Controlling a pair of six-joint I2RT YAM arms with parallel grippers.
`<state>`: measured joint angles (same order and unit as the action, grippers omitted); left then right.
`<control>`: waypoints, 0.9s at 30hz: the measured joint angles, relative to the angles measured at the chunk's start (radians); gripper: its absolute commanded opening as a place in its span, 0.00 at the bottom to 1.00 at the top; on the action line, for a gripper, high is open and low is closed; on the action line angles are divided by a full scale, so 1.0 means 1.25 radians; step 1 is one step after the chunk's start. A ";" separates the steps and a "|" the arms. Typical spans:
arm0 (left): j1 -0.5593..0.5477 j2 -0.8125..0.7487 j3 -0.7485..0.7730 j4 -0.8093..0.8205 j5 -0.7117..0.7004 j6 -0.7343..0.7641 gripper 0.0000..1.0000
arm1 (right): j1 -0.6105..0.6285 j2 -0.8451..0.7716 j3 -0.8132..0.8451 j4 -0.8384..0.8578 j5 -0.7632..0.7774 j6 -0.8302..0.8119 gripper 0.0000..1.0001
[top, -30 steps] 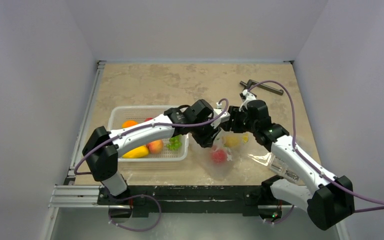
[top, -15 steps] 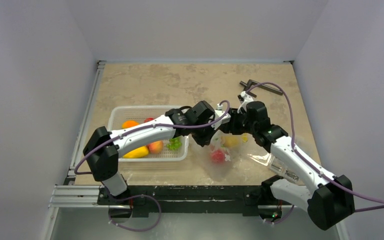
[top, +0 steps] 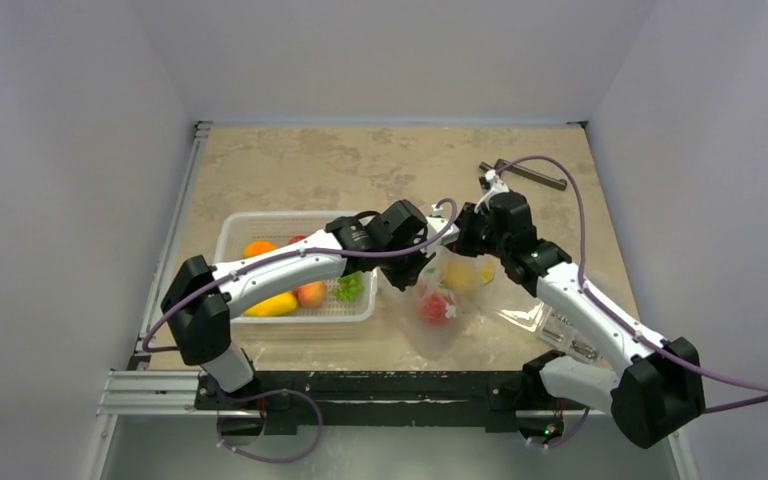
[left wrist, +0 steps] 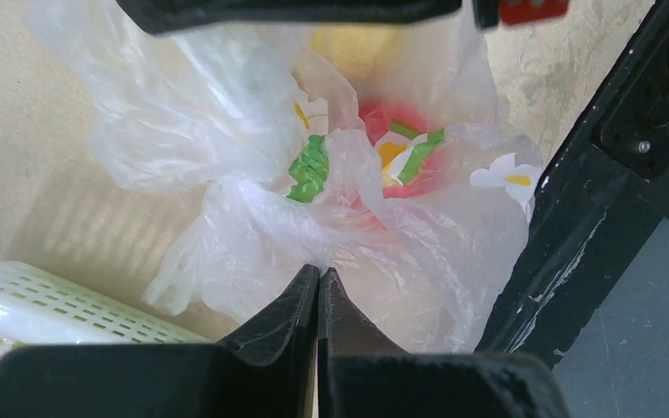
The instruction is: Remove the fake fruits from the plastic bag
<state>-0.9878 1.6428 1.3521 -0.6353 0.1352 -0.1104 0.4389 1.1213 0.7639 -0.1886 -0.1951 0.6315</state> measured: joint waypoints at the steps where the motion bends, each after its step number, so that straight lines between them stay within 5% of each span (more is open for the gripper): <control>1: 0.000 -0.003 0.000 0.000 -0.005 0.000 0.00 | 0.000 0.000 0.016 -0.002 0.015 0.009 0.00; 15: 0.000 -0.041 0.000 0.012 -0.050 0.001 0.00 | -0.009 0.007 0.147 -0.043 0.184 0.087 0.00; 27: 0.000 -0.044 0.000 0.023 -0.050 0.001 0.00 | -0.079 0.164 0.328 -0.140 0.335 -0.005 0.00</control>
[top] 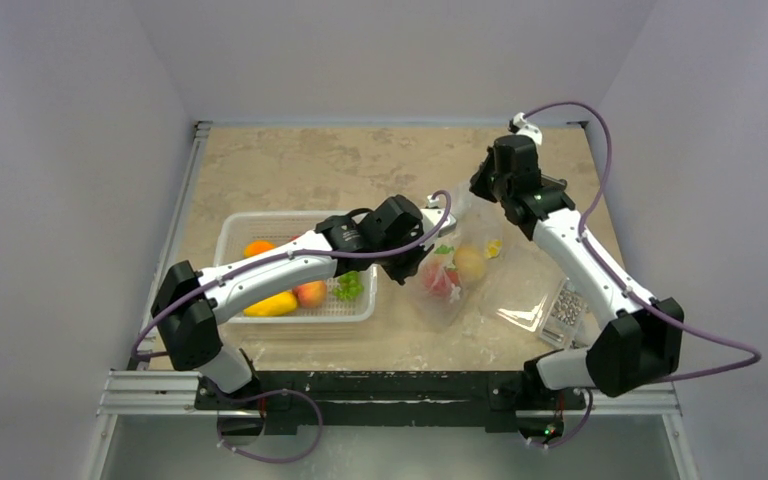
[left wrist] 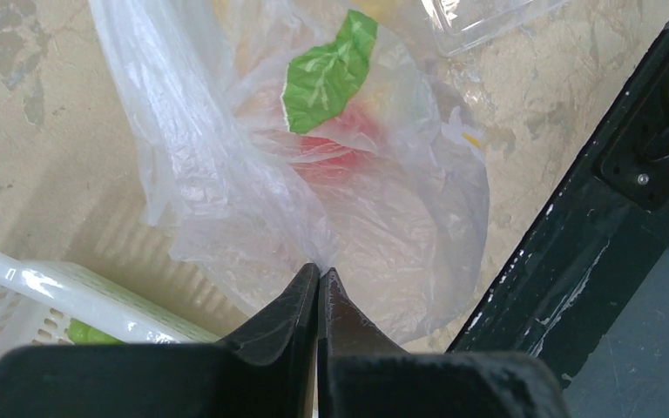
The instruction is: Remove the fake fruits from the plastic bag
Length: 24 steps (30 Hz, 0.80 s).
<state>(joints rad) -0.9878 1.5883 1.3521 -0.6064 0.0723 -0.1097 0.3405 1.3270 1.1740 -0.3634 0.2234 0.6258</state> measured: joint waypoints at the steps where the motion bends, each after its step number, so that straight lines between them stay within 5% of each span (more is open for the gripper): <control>1: 0.000 -0.001 0.000 0.002 0.000 0.000 0.00 | -0.003 0.019 0.018 -0.008 0.004 -0.012 0.00; 9: 0.000 -0.005 0.000 0.005 -0.009 -0.001 0.00 | -0.016 0.119 0.110 -0.032 -0.014 -0.096 0.04; 18: 0.000 -0.025 0.000 0.003 -0.016 -0.008 0.00 | -0.017 0.082 0.107 -0.062 -0.139 -0.172 0.60; 24: 0.000 -0.030 0.000 -0.004 -0.013 -0.008 0.11 | -0.016 -0.054 0.030 -0.071 -0.179 -0.193 0.72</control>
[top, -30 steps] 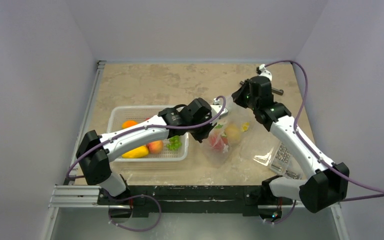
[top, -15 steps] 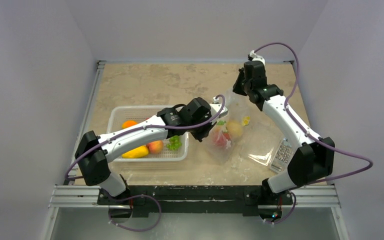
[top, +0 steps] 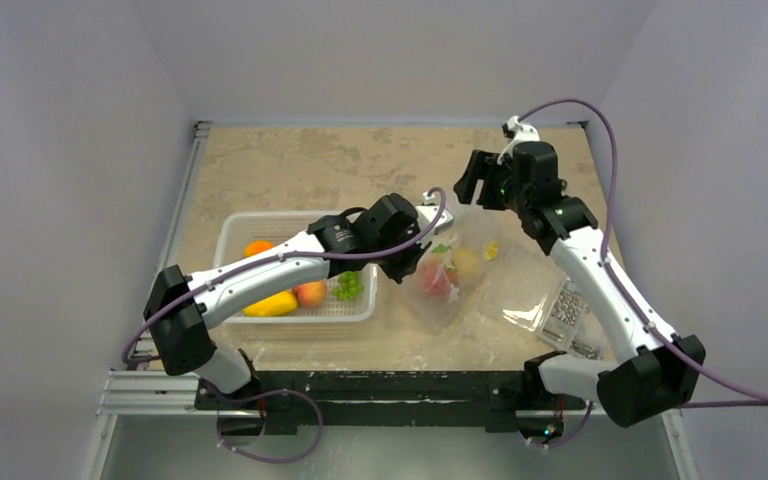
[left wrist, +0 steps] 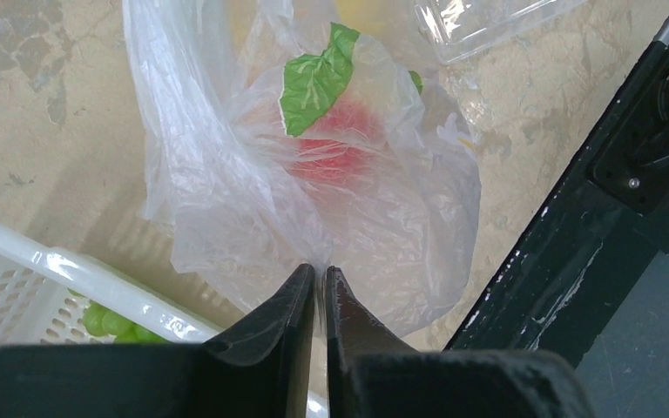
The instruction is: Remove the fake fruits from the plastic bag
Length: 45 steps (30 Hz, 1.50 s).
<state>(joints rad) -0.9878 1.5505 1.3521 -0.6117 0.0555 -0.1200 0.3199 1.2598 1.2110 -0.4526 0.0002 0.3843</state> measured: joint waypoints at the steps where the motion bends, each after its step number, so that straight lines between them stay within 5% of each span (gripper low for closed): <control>1: 0.000 -0.002 0.000 0.000 0.000 0.000 0.12 | 0.001 -0.019 -0.012 0.000 -0.007 0.001 0.76; 5: 0.000 -0.006 0.000 0.000 0.002 0.000 0.27 | 0.016 -0.063 -0.077 0.018 -0.043 0.020 0.78; 12: 0.000 -0.016 -0.001 0.000 0.015 0.004 0.55 | 0.069 -0.026 -0.164 0.041 -0.059 0.059 0.64; 17: 0.017 -0.048 0.000 0.009 0.051 -0.012 0.58 | 0.068 -0.019 -0.193 0.074 -0.060 0.090 0.61; 25: 0.045 0.074 0.192 -0.046 0.013 -0.005 0.60 | 0.068 -0.020 -0.201 0.115 -0.060 0.103 0.61; 31: 0.065 0.158 0.206 -0.051 -0.008 0.007 0.56 | 0.068 -0.020 -0.206 0.133 -0.069 0.105 0.58; 43: 0.082 0.203 0.202 -0.042 0.031 0.006 0.02 | 0.066 -0.025 -0.264 0.184 -0.084 0.131 0.34; 45: 0.081 0.203 0.202 -0.040 0.038 0.005 0.00 | 0.066 -0.025 -0.265 0.189 -0.083 0.138 0.26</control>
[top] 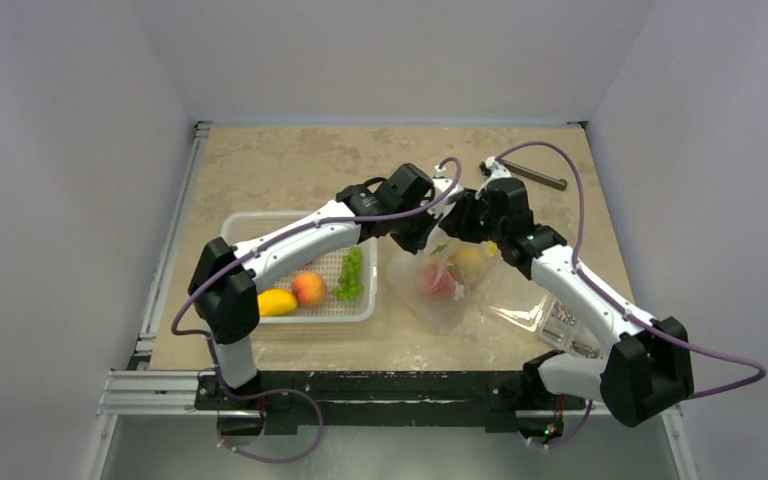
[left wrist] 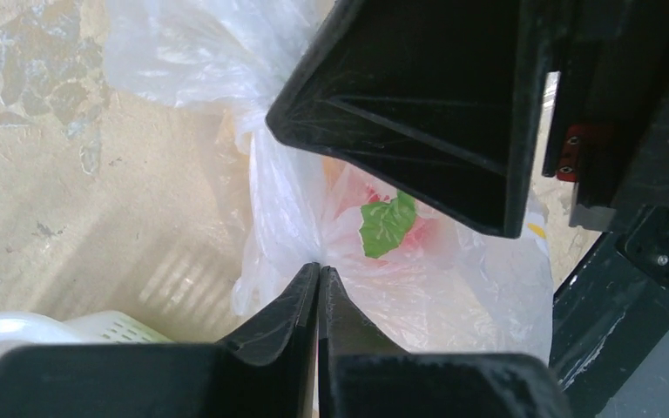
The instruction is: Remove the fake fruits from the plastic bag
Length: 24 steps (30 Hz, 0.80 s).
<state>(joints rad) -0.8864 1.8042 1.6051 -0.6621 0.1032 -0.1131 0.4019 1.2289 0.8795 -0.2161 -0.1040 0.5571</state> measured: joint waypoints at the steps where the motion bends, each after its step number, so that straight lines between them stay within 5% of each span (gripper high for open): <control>1: 0.000 0.000 0.000 0.000 0.003 -0.001 0.00 | 0.000 0.000 0.000 0.003 0.002 0.003 0.24; 8: -0.010 0.000 0.000 0.001 0.018 -0.007 0.00 | 0.000 0.004 0.039 -0.029 0.034 0.009 0.00; 16: -0.010 -0.007 0.000 0.013 0.035 -0.020 0.00 | -0.022 0.050 0.189 -0.111 0.145 0.032 0.00; 24: -0.011 -0.039 -0.002 0.036 0.079 -0.027 0.00 | -0.151 0.190 0.359 -0.166 0.158 0.028 0.00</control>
<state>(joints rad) -0.9001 1.7554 1.6032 -0.6170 0.2016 -0.1474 0.2127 1.4662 1.3281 -0.4232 0.0940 0.5922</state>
